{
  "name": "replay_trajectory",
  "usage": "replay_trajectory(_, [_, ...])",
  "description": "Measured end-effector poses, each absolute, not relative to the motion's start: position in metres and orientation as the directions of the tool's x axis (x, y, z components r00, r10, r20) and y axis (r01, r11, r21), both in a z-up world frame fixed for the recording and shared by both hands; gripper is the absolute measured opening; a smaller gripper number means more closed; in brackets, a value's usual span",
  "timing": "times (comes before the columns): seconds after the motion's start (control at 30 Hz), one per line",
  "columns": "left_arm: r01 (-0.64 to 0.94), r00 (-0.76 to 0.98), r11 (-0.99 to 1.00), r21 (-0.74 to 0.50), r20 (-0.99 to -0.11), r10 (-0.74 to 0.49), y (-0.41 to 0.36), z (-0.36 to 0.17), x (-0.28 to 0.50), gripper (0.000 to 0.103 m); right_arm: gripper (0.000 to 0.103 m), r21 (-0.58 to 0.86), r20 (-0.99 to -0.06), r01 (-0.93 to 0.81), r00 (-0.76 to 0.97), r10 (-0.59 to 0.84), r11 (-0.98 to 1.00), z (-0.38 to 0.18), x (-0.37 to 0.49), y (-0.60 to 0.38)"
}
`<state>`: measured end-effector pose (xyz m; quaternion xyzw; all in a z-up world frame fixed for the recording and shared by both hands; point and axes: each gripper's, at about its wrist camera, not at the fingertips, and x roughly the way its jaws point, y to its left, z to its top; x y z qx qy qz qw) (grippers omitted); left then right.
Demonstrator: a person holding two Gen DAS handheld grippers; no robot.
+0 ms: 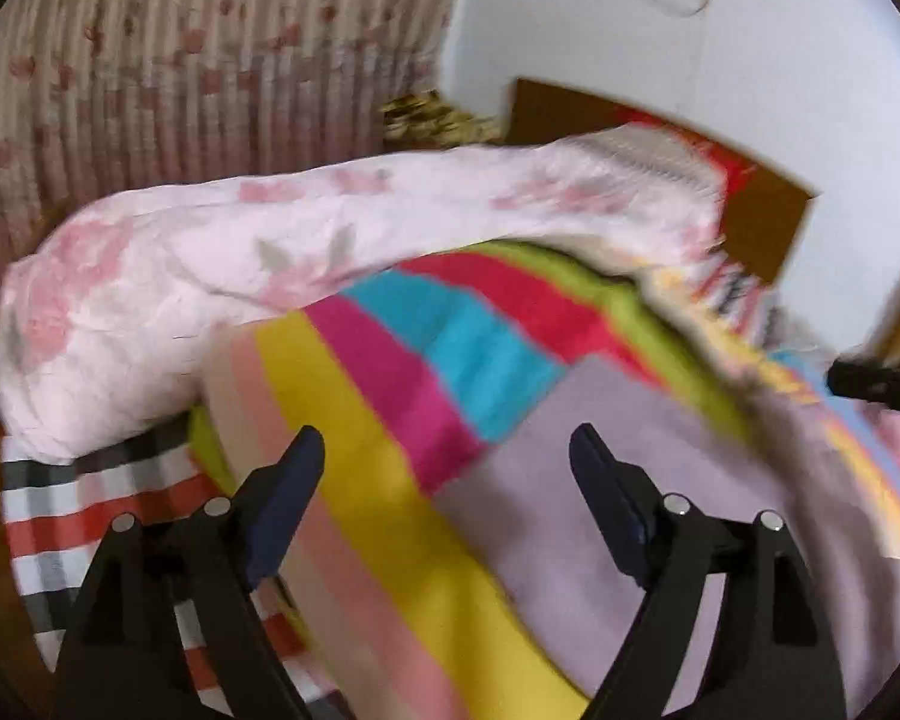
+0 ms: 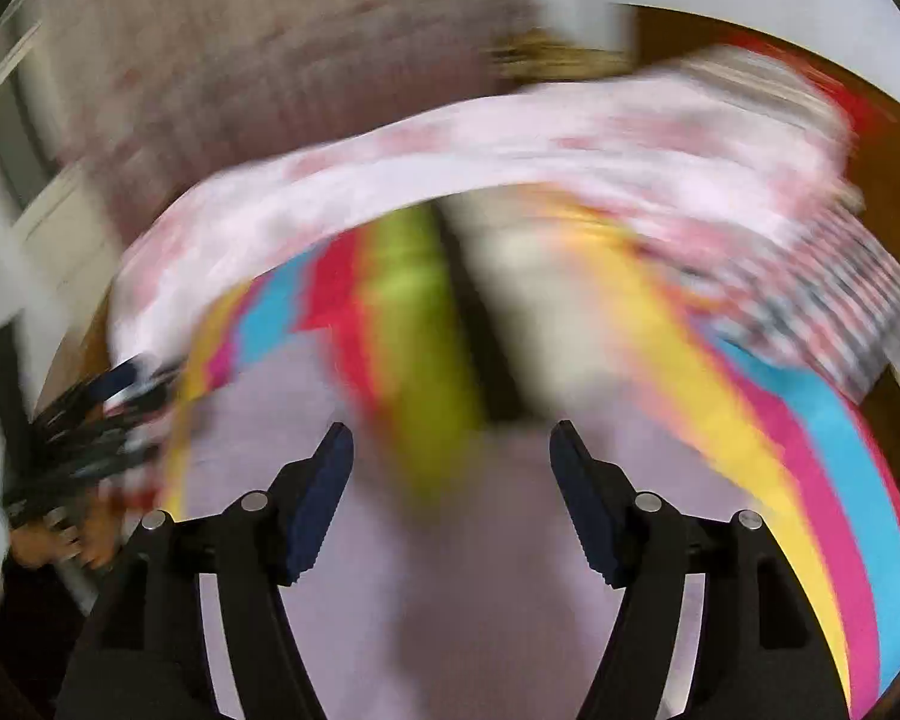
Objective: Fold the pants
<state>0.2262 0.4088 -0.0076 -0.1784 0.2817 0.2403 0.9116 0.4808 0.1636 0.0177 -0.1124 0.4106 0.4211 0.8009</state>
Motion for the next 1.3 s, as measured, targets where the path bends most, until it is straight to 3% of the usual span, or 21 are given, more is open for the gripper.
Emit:
replay_trajectory(0.07, [-0.411, 0.786, 0.873, -0.261, -0.587, 0.195, 0.393, -0.003, 0.227, 0.088, 0.057, 0.232, -0.758, -0.658, 0.339, 0.557, 0.716, 0.008, 0.505, 0.113])
replay_trajectory(0.13, [-0.277, 0.798, 0.908, -0.315, -0.601, 0.035, 0.375, -0.009, 0.239, 0.089, 0.054, 0.292, -0.786, -0.531, 0.34, 0.515, 0.796, -0.012, 0.525, 0.072])
replay_trajectory(0.3, [-0.282, 0.683, 0.917, -0.282, -0.731, -0.015, 0.366, -0.054, 0.276, 0.089, 0.051, 0.383, -0.801, -0.498, 0.242, 0.548, 0.778, -0.053, 0.535, 0.065])
replay_trajectory(0.37, [-0.273, 0.691, 0.92, -0.281, -0.723, -0.015, 0.366, -0.055, 0.274, 0.09, 0.007, 0.406, -0.799, -0.507, 0.207, 0.565, 0.761, -0.052, 0.537, 0.074])
replay_trajectory(0.47, [-0.284, 0.722, 0.899, -0.332, -0.692, -0.028, 0.372, -0.041, 0.257, 0.09, 0.006, 0.368, -0.786, -0.572, 0.23, 0.574, 0.733, -0.035, 0.515, 0.096])
replay_trajectory(0.57, [-0.31, 0.762, 0.855, -0.415, -0.646, -0.037, 0.392, -0.035, 0.237, 0.093, 0.006, 0.373, -0.709, -0.668, 0.242, 0.662, 0.644, 0.01, 0.478, 0.124])
replay_trajectory(0.7, [-0.364, 0.791, 0.755, -0.546, -0.609, -0.059, 0.417, -0.044, 0.217, 0.093, 0.007, 0.293, -0.686, -0.837, 0.152, 0.712, 0.461, 0.051, 0.403, 0.205])
replay_trajectory(0.8, [-0.401, 0.803, 0.704, -0.587, -0.595, -0.039, 0.425, -0.046, 0.206, 0.093, 0.029, 0.344, -0.703, -0.884, -0.02, 0.711, 0.315, 0.045, 0.366, 0.252])
replay_trajectory(0.83, [-0.412, 0.804, 0.694, -0.59, -0.594, -0.028, 0.426, -0.046, 0.2, 0.093, 0.069, 0.363, -0.702, -0.894, -0.078, 0.708, 0.261, 0.041, 0.359, 0.261])
replay_trajectory(0.87, [-0.424, 0.803, 0.687, -0.59, -0.596, -0.016, 0.428, -0.046, 0.193, 0.093, 0.087, 0.353, -0.693, -0.903, -0.077, 0.717, 0.244, 0.04, 0.357, 0.264])
replay_trajectory(0.9, [-0.428, 0.803, 0.684, -0.591, -0.596, -0.012, 0.432, -0.047, 0.191, 0.093, 0.086, 0.324, -0.69, -0.906, -0.03, 0.723, 0.271, 0.04, 0.361, 0.262])
replay_trajectory(0.97, [-0.425, 0.807, 0.676, -0.602, -0.59, -0.019, 0.436, -0.047, 0.181, 0.092, 0.063, 0.333, -0.687, -0.88, 0.018, 0.726, 0.338, 0.034, 0.386, 0.247])
replay_trajectory(1.03, [-0.4, 0.816, 0.673, -0.623, -0.575, -0.048, 0.437, -0.046, 0.179, 0.088, 0.052, 0.284, -0.704, -0.857, 0.119, 0.7, 0.431, 0.027, 0.407, 0.229])
replay_trajectory(1.07, [-0.373, 0.825, 0.671, -0.641, -0.559, -0.076, 0.437, -0.045, 0.181, 0.078, 0.046, 0.263, -0.713, -0.847, 0.152, 0.684, 0.462, 0.023, 0.416, 0.223])
replay_trajectory(1.1, [-0.351, 0.831, 0.671, -0.653, -0.548, -0.099, 0.435, -0.044, 0.183, 0.072, 0.044, 0.256, -0.728, -0.829, 0.173, 0.663, 0.497, 0.013, 0.43, 0.214])
replay_trajectory(1.3, [-0.307, 0.829, 0.709, -0.635, -0.545, -0.129, 0.417, -0.045, 0.221, 0.062, 0.044, 0.242, -0.753, -0.816, 0.184, 0.632, 0.525, -0.022, 0.457, 0.203])
